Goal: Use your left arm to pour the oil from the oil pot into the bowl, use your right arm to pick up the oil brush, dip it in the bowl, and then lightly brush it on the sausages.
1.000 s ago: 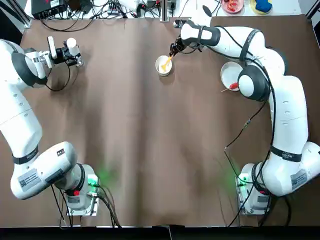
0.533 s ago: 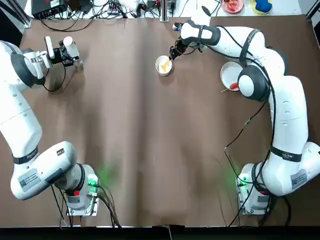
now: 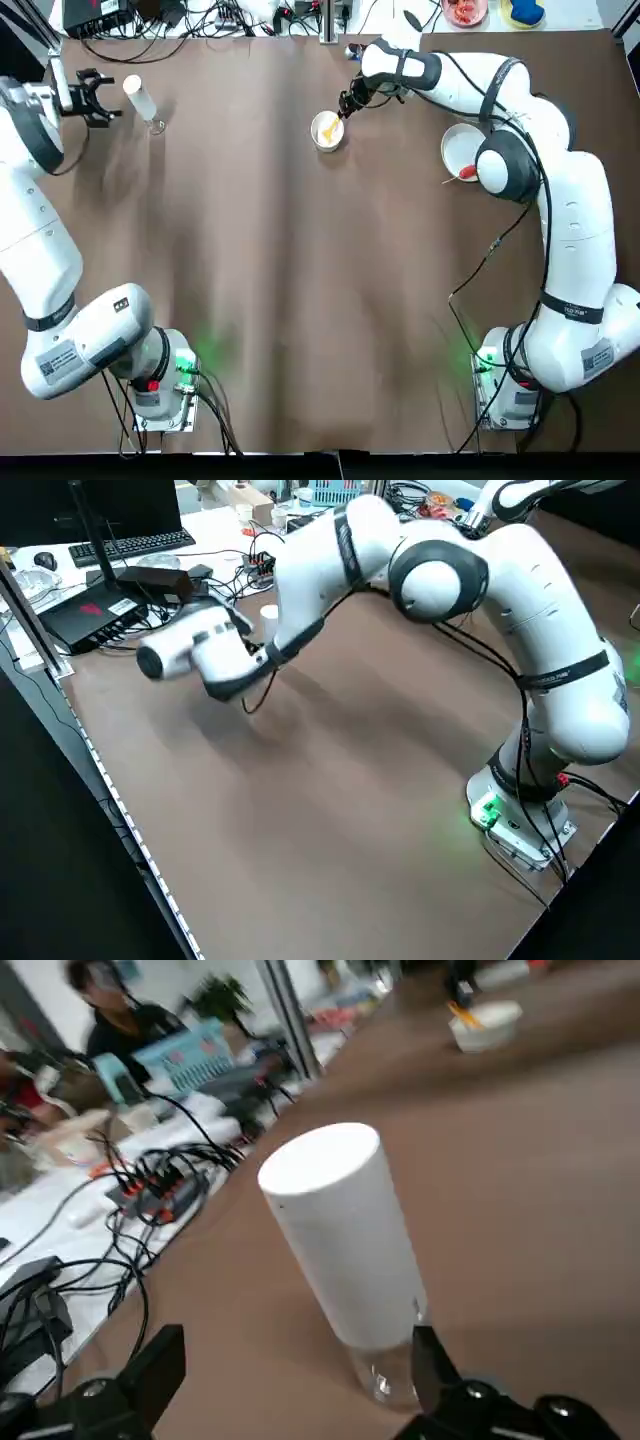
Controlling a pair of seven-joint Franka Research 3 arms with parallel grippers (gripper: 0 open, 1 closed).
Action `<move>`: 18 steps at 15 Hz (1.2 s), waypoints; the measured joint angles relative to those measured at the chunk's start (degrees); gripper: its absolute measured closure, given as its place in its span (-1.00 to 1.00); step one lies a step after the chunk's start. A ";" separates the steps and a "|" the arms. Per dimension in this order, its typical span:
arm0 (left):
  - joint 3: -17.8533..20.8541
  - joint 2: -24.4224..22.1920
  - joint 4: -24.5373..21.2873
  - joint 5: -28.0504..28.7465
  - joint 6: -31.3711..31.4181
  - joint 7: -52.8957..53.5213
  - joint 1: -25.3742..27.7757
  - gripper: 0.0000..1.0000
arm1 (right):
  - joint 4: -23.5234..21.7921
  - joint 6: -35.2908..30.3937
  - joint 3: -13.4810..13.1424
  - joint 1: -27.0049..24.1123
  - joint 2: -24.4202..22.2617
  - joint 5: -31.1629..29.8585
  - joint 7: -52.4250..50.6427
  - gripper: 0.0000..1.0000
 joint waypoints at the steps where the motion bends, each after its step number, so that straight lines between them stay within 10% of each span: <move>1: 0.32 -3.90 0.34 7.62 3.67 -0.64 -1.34 -1.00 | 0.06 0.01 0.00 0.00 0.00 0.00 0.00 0.36; 7: 0.49 -15.12 0.31 30.02 16.04 -17.04 -15.62 -1.00 | 0.13 0.06 -0.01 0.00 0.00 0.01 0.00 0.40; 18: 0.07 -22.00 0.09 54.51 14.46 -62.11 -38.23 -1.00 | 0.47 3.39 -0.05 -0.06 0.00 0.01 0.01 0.41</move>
